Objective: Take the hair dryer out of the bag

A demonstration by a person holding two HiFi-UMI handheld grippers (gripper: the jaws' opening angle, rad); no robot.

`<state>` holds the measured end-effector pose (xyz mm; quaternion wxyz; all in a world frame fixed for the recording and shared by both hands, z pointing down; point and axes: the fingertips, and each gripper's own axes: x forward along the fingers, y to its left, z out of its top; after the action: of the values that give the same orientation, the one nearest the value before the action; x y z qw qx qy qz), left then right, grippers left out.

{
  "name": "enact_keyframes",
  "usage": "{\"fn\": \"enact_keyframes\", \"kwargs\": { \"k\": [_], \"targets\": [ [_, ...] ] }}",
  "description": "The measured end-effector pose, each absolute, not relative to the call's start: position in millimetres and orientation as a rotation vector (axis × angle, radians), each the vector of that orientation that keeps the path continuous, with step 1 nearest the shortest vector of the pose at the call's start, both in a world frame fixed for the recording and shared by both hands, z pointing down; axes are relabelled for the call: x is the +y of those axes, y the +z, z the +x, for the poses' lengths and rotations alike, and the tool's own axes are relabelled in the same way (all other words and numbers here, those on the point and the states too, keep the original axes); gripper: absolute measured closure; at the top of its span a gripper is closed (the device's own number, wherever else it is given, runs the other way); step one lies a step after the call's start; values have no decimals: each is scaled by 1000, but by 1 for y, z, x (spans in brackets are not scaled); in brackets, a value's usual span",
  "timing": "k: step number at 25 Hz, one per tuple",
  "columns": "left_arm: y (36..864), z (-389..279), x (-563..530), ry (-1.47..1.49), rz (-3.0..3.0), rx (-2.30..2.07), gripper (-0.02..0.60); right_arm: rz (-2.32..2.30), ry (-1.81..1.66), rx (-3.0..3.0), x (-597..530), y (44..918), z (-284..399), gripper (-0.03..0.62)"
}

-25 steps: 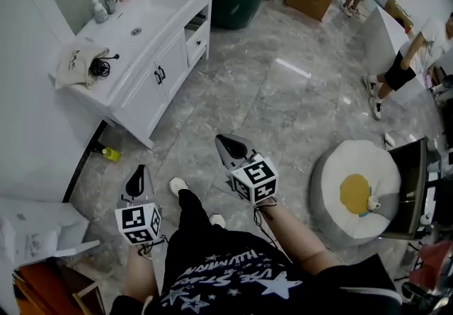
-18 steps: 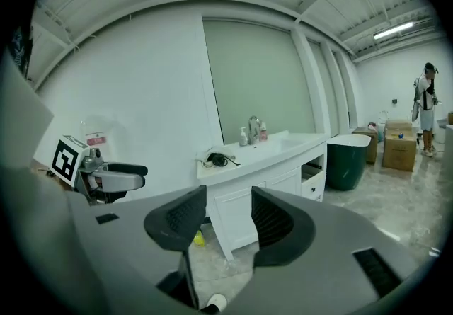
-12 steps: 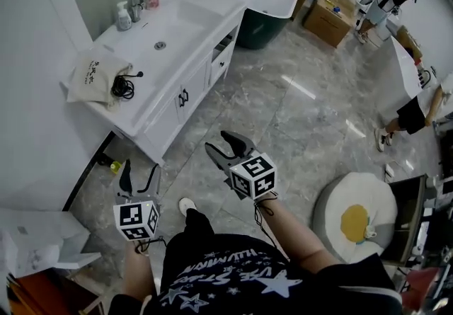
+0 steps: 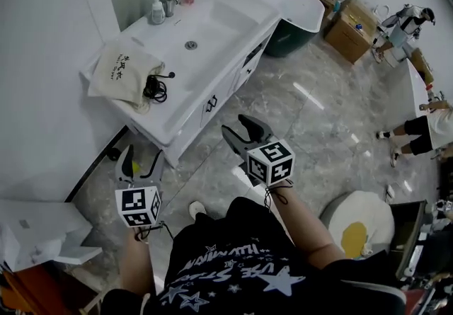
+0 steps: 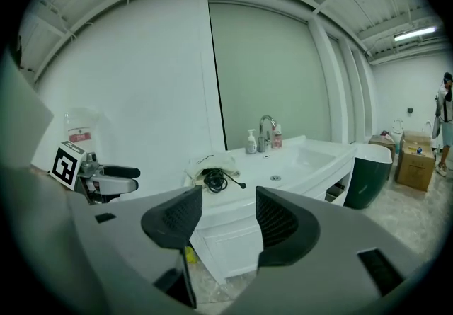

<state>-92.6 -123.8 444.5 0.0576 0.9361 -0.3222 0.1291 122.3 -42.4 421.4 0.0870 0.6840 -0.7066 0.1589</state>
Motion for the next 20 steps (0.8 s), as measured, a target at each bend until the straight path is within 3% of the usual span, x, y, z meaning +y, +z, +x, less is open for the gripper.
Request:
{"fn": "enact_keyframes", "kwargs": {
  "k": [20],
  "targets": [
    [503, -37, -287, 750, 2675, -1246, 253, 1747, 530, -2343, -250, 446, 140, 356]
  ]
}}
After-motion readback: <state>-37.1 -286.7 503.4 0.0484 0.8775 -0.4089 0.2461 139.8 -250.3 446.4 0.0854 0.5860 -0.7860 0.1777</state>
